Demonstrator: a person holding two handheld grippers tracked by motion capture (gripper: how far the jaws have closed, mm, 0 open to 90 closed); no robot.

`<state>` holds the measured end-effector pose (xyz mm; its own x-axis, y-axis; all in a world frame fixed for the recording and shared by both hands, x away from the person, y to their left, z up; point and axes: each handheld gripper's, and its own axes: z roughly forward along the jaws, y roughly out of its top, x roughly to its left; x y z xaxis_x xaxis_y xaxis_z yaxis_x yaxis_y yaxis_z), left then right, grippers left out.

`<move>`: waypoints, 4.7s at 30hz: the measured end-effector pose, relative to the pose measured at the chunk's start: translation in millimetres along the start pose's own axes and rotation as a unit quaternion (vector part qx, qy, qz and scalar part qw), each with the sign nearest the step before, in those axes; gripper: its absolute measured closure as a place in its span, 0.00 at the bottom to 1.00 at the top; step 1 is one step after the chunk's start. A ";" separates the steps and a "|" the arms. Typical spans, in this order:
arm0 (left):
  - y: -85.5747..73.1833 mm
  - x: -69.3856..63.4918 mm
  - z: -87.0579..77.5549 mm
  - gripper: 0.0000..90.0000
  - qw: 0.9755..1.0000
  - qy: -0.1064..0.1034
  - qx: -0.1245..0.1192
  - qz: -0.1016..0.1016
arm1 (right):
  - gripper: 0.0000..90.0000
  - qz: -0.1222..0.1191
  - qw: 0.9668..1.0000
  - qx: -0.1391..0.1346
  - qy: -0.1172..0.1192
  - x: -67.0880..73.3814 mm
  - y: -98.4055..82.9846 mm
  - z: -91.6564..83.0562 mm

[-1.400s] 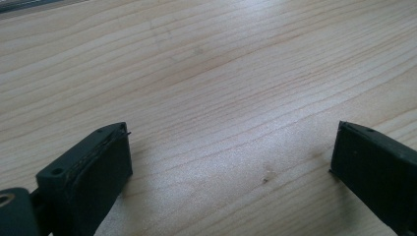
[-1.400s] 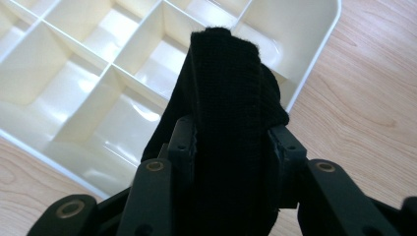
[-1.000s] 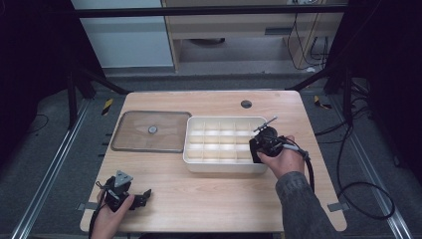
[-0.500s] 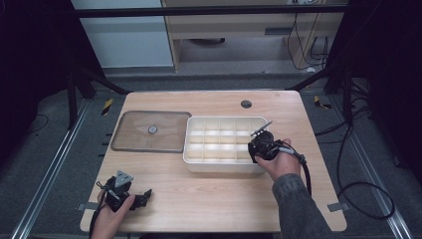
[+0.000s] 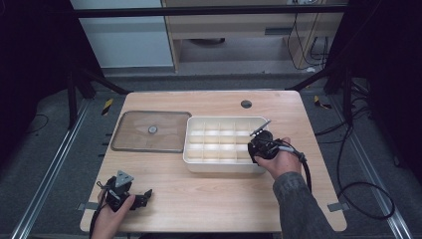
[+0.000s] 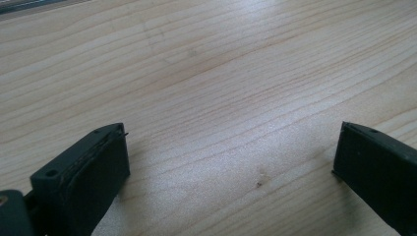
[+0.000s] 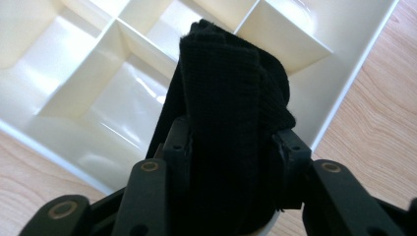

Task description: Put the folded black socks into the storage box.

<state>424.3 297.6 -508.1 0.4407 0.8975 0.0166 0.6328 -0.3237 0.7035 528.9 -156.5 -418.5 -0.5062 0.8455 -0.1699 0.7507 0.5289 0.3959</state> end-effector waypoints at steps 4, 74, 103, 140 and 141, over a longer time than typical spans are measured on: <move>0.3 0.4 0.0 0.00 1.000 -0.001 0.001 0.003 | 0.55 0.004 1.000 -0.004 0.014 -3.5 -0.5 -6.0; 8.1 12.6 9.0 0.00 1.000 0.019 -0.003 -0.015 | 1.00 0.047 0.993 -0.055 0.093 -19.8 36.6 -43.0; 8.4 11.9 9.5 0.00 1.000 0.022 -0.005 -0.019 | 1.00 0.065 0.995 -0.035 0.065 -27.6 28.2 -20.7; 8.3 11.8 9.6 0.00 1.000 0.021 -0.005 -0.019 | 1.00 0.041 0.997 -0.013 0.067 -17.7 5.6 1.5; 8.3 11.7 9.6 0.00 1.000 0.021 -0.005 -0.019 | 1.00 0.040 0.997 -0.013 0.068 -18.0 4.8 1.6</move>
<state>440.8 302.6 -508.9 0.3891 0.9210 0.0203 0.6414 -0.2866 0.7117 542.3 -169.0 -414.9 -0.4998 0.8660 -0.0141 0.7799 0.4570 0.4276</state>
